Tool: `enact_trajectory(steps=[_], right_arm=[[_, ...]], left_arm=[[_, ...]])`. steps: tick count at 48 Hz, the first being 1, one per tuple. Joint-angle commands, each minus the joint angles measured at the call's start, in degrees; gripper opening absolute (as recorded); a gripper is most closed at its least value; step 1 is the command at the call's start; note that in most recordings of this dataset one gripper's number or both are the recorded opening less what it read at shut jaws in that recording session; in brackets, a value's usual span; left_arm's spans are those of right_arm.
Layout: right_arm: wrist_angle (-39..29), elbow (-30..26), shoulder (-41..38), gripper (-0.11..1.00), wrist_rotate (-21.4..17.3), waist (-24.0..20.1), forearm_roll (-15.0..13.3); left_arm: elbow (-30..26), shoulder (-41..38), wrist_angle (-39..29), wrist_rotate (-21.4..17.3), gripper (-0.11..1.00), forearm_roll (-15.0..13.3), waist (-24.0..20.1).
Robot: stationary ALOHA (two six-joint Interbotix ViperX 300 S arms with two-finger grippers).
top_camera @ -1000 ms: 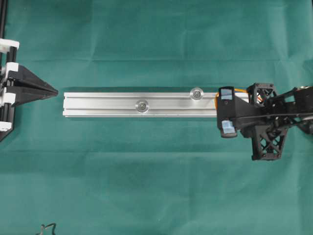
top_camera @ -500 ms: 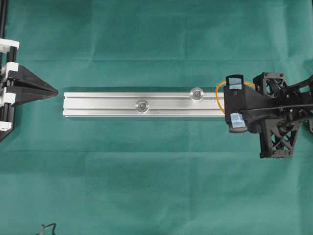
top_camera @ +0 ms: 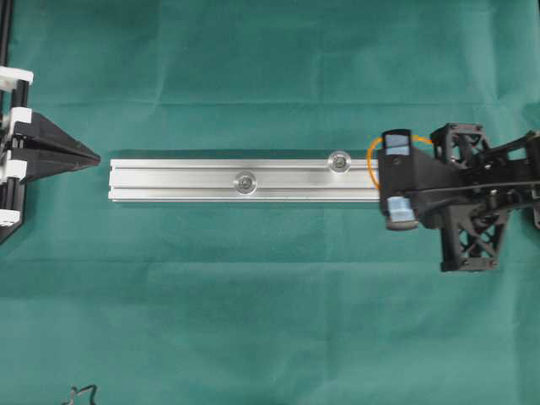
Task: Hook the rubber onto the shaft.
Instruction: 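Lift the band with the right gripper and carry it left along the rail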
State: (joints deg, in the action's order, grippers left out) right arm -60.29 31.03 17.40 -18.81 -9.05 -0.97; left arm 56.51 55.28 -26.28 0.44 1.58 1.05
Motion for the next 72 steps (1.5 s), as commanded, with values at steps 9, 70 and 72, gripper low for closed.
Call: enact_trajectory(steps=[9, 70, 72], right_arm=[[2.02, -6.15, -4.39, 0.06, 0.0, 0.62, -1.76], [5.19, -15.03, -14.06, 0.06, 0.44, 2.29, -4.22], [5.1, -15.03, -14.06, 0.06, 0.44, 2.29, -4.22]], left_arm=[[-1.93, -0.35, 0.35, 0.0, 0.0, 0.18, 0.09], [-1.93, -0.35, 0.44, 0.0, 0.0, 0.18, 0.09], [-1.85, -0.35, 0.53, 0.0, 0.0, 0.18, 0.18]])
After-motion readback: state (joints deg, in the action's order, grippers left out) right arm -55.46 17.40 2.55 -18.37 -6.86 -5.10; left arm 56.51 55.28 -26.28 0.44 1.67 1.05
